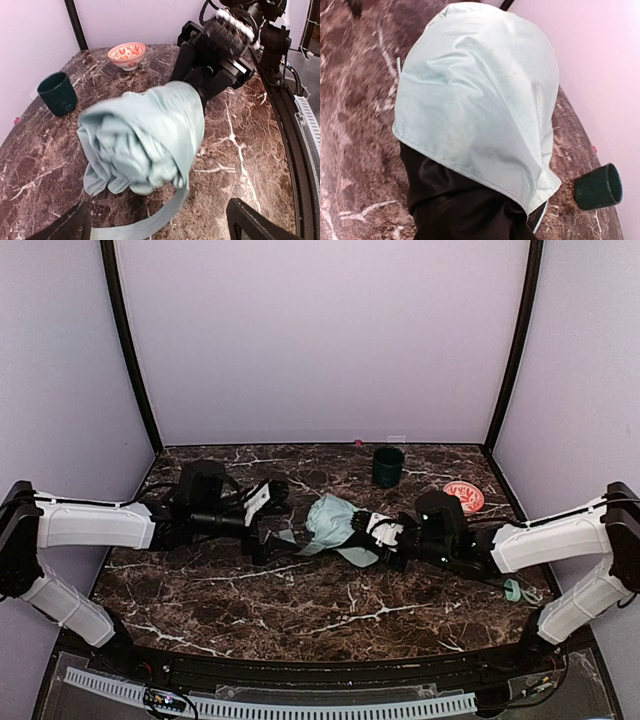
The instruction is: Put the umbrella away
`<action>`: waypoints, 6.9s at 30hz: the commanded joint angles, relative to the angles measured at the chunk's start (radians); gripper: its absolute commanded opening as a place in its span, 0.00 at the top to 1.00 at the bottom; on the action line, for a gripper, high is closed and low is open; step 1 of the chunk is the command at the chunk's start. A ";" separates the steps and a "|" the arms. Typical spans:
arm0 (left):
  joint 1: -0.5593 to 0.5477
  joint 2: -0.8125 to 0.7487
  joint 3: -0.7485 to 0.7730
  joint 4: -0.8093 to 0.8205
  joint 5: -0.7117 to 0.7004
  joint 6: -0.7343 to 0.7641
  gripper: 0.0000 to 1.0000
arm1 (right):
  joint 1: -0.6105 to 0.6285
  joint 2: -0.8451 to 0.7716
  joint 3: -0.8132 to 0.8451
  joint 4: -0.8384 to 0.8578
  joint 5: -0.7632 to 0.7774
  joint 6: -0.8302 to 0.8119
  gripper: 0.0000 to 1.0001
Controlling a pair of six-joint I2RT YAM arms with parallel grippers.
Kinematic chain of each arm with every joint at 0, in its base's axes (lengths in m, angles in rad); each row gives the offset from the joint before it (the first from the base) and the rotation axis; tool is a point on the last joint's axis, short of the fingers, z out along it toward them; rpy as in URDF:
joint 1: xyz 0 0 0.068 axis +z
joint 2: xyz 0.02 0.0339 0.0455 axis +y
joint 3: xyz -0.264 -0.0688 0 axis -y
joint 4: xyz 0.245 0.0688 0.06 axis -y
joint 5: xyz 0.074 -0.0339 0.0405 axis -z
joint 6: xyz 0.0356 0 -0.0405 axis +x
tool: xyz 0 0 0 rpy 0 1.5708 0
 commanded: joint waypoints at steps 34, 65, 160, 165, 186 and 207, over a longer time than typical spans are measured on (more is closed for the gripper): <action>-0.146 0.328 0.171 0.320 0.440 -0.392 1.00 | -0.224 0.168 0.175 0.135 0.113 0.535 0.88; -0.027 0.384 0.163 0.016 0.343 -0.403 1.00 | -0.182 0.101 0.233 -0.557 -0.001 0.566 0.29; 0.149 0.706 0.112 0.979 -0.431 0.704 0.36 | 0.075 0.302 0.240 -1.003 -0.474 -0.168 1.00; 0.253 0.717 0.166 1.057 -0.506 0.573 0.13 | 0.072 0.302 0.242 -1.006 -0.462 -0.160 1.00; -0.073 -0.209 0.005 -0.028 0.109 -0.114 0.10 | 0.046 0.348 0.279 -1.010 -0.458 -0.146 1.00; -0.098 0.134 0.076 -0.141 0.024 -0.208 1.00 | 0.047 0.343 0.290 -0.990 -0.410 -0.140 1.00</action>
